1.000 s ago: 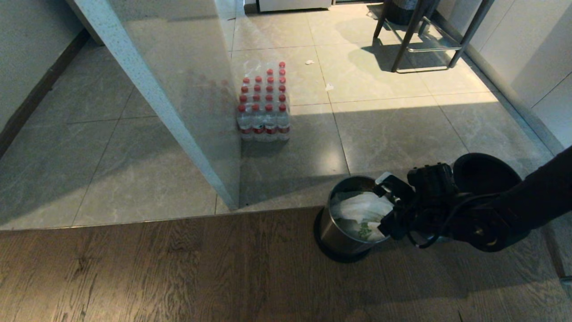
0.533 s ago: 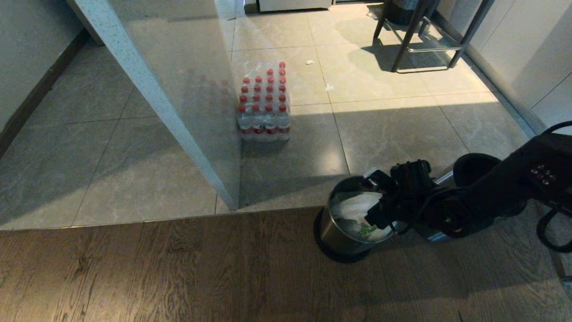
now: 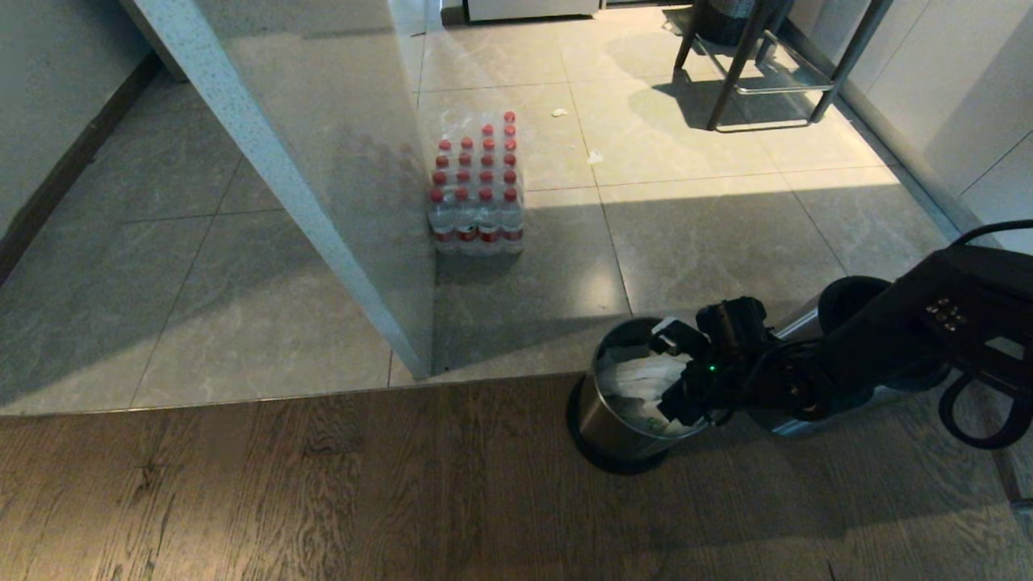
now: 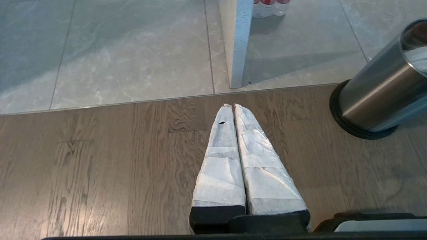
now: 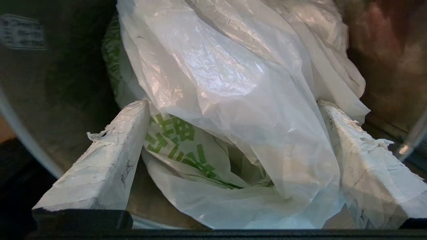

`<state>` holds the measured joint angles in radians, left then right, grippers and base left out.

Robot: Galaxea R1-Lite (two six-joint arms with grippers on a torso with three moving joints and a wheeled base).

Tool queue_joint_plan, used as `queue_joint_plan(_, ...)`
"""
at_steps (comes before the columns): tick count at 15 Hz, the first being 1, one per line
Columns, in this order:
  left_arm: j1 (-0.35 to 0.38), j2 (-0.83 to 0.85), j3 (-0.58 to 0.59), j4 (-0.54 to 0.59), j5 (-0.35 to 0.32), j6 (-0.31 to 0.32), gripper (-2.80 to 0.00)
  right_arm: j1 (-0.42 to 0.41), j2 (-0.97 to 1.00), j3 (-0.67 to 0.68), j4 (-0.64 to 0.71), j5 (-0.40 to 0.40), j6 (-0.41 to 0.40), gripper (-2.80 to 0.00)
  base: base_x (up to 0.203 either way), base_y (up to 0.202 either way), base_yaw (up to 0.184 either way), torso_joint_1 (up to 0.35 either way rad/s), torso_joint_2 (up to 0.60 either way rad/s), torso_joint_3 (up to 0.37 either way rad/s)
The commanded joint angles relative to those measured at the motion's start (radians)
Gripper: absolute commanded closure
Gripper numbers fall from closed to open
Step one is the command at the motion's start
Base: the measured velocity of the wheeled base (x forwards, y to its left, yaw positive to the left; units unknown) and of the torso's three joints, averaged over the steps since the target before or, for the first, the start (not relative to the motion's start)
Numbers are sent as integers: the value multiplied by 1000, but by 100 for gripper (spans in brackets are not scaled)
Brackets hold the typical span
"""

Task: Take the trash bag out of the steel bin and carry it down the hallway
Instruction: Pick up the trash bag

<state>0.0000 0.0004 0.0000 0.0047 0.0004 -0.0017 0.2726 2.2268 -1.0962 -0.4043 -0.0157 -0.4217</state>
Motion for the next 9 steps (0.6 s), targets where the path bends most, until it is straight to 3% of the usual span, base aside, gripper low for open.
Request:
queue_joint_plan(1,0,0,0,0,1,0,0,-1,2,-26,-17,-3,-4,-280,0,0,0,0,0,0)
queue_joint_plan(5,0,0,0,0,1,0,0,-1,63,-30,-88,-9,-12,-280,0,0,0,0,0,0)
queue_joint_plan(9,0,0,0,0,0,0,0,-1,96,-50,-71,-5,-12,-280,0,0,0,0,0,0)
